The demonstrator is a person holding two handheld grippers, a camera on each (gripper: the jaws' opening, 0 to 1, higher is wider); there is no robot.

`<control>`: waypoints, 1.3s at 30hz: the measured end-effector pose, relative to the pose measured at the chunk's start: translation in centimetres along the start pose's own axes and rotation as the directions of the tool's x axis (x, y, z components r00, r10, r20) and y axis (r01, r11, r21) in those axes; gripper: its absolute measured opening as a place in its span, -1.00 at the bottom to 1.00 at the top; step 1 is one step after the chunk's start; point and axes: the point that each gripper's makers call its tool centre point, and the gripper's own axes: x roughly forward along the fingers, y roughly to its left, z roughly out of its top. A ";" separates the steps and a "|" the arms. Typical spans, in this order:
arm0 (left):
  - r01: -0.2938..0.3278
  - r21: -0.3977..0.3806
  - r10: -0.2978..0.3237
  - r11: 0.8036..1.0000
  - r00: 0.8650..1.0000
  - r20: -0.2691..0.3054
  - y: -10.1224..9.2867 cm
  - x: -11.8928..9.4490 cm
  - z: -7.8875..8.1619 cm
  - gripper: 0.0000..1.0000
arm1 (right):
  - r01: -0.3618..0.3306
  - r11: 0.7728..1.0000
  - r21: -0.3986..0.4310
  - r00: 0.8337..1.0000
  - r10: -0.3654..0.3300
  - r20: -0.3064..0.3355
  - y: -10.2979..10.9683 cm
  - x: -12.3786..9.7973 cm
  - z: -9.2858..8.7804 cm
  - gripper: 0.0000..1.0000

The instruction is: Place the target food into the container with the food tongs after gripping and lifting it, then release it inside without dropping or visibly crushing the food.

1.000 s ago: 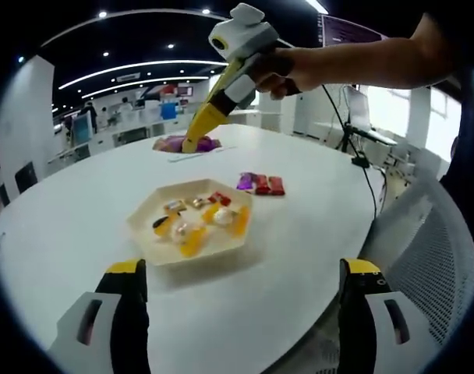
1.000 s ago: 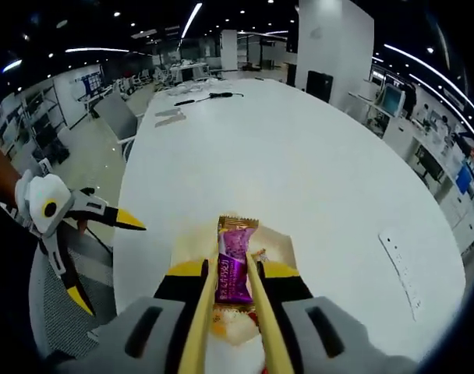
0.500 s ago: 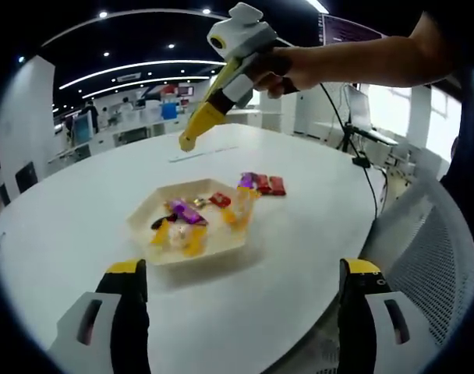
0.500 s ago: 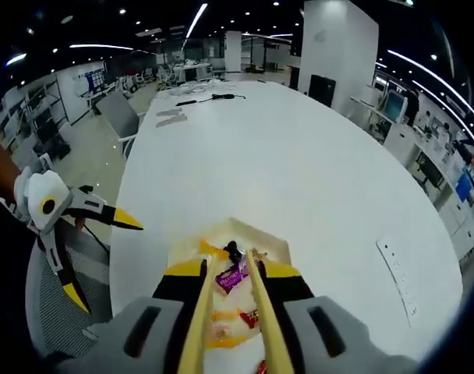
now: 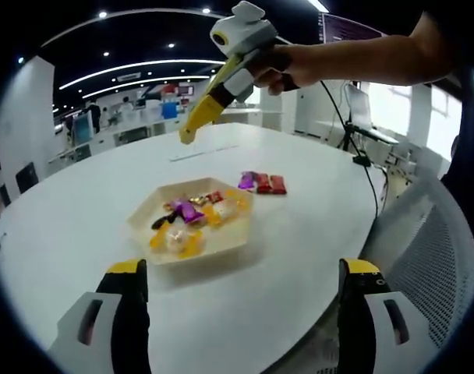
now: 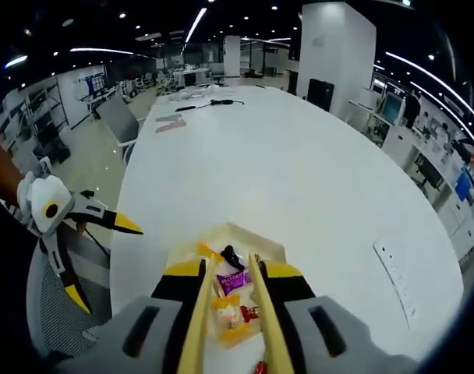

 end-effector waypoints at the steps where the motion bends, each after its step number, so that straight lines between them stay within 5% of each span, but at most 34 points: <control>1: 0.000 -0.001 0.000 1.000 1.000 0.001 0.0 0.0 0.0 0.96 | 0.001 1.000 0.001 1.000 -0.001 0.002 -0.1 -0.1 0.0 -0.48; 22: -0.010 0.003 0.010 1.000 1.000 -0.012 0.2 0.1 -0.2 0.97 | 0.009 1.000 -0.011 1.000 -0.009 -0.005 -2.6 -3.4 -2.3 -0.47; 39: -0.040 0.007 0.041 0.999 0.998 -0.043 0.6 0.1 -0.7 0.98 | 0.012 0.999 -0.046 0.999 -0.015 -0.045 -5.9 -7.2 -7.3 -0.47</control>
